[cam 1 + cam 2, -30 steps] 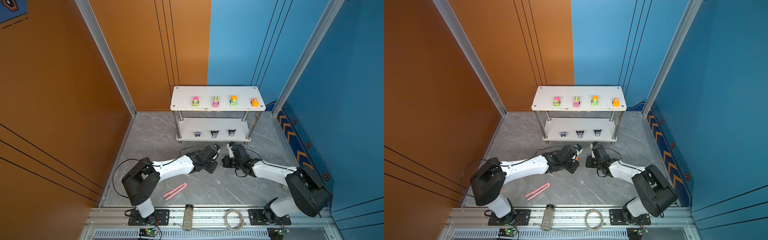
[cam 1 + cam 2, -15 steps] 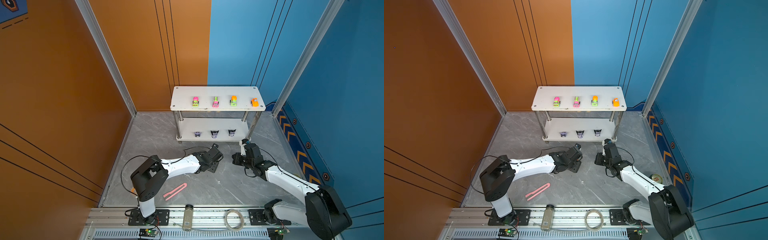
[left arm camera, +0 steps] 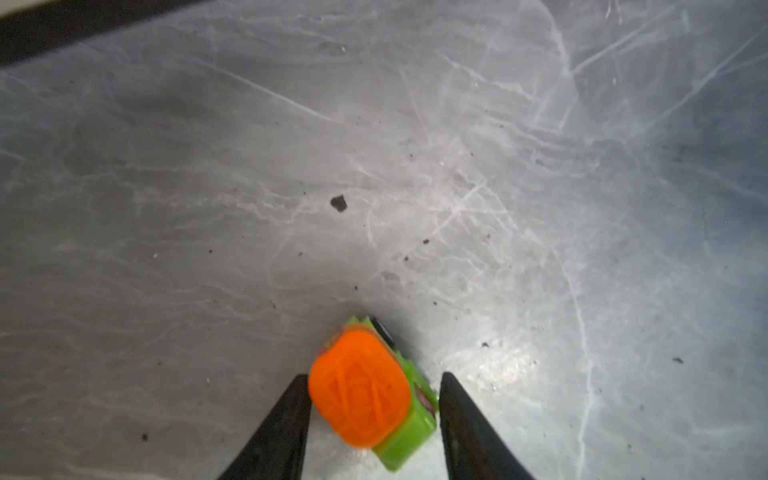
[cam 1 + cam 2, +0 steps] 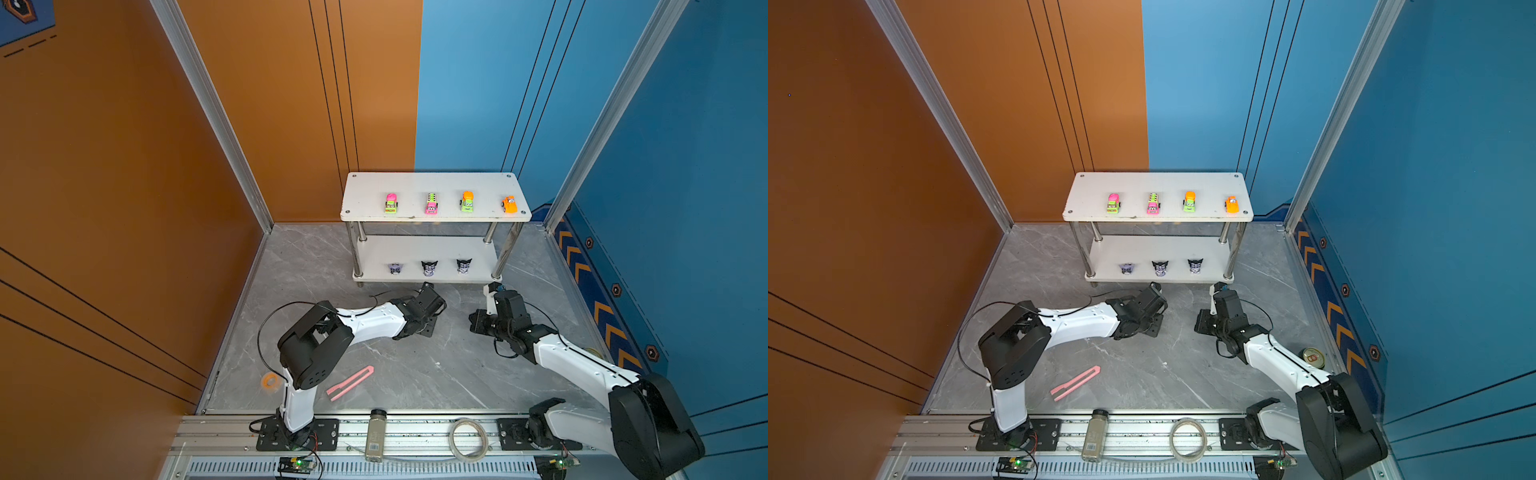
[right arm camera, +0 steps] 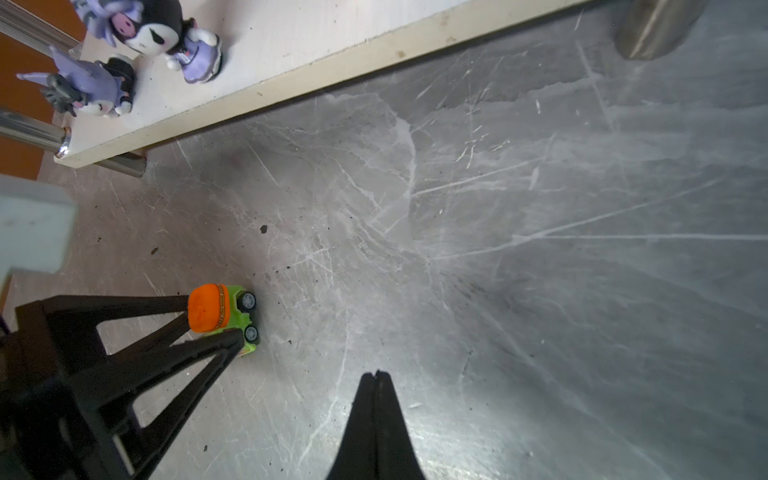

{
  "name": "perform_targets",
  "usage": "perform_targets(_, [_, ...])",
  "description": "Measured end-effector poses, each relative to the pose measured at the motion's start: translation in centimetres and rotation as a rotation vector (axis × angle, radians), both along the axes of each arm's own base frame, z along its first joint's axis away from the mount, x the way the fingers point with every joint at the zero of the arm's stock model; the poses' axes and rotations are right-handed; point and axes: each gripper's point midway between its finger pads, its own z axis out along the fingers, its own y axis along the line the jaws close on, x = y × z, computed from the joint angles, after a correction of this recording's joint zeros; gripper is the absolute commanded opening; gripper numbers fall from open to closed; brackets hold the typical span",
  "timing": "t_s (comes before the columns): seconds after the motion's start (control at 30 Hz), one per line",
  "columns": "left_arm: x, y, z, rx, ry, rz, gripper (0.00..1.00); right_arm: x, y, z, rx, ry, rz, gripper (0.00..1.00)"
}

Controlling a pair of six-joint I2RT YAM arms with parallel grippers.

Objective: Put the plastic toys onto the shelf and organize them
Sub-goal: 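Lower the left gripper over the orange-and-green car and close on it, then lift the car with the left gripper up to the top shelf edge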

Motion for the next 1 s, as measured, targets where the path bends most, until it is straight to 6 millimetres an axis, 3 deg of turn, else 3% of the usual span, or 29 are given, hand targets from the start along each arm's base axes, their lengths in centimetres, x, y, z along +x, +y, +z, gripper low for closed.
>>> perform_targets(0.17, [0.7,-0.7,0.4,-0.052,-0.006,-0.009,0.33,-0.3,0.0,-0.7,0.000,0.024,0.005,0.00])
perform_targets(0.33, [0.4,-1.5,0.6,-0.080,0.003,-0.046,0.29,-0.4,0.0,-0.8,0.004,0.025,0.007,0.00])
perform_targets(0.43, [0.2,-1.6,0.6,-0.083,0.008,-0.060,0.32,-0.4,-0.1,-0.9,0.004,0.026,0.004,0.00])
perform_targets(0.57, [0.0,-1.6,0.5,-0.075,0.010,-0.078,0.45,-0.4,-0.1,-0.9,0.004,0.027,0.003,0.00])
perform_targets(0.67, [-0.3,-1.6,0.3,-0.062,0.017,-0.084,0.44,-0.4,-0.1,-0.9,0.004,0.027,0.003,0.00])
perform_targets(0.87, [-1.2,-1.8,-0.3,-0.023,0.022,-0.108,0.27,-0.4,-0.1,-1.0,0.004,0.028,0.003,0.00])
perform_targets(1.0, [-0.5,-2.2,0.3,-0.012,-0.006,-0.107,0.19,-0.4,-0.1,-1.0,0.004,0.028,0.003,0.00])
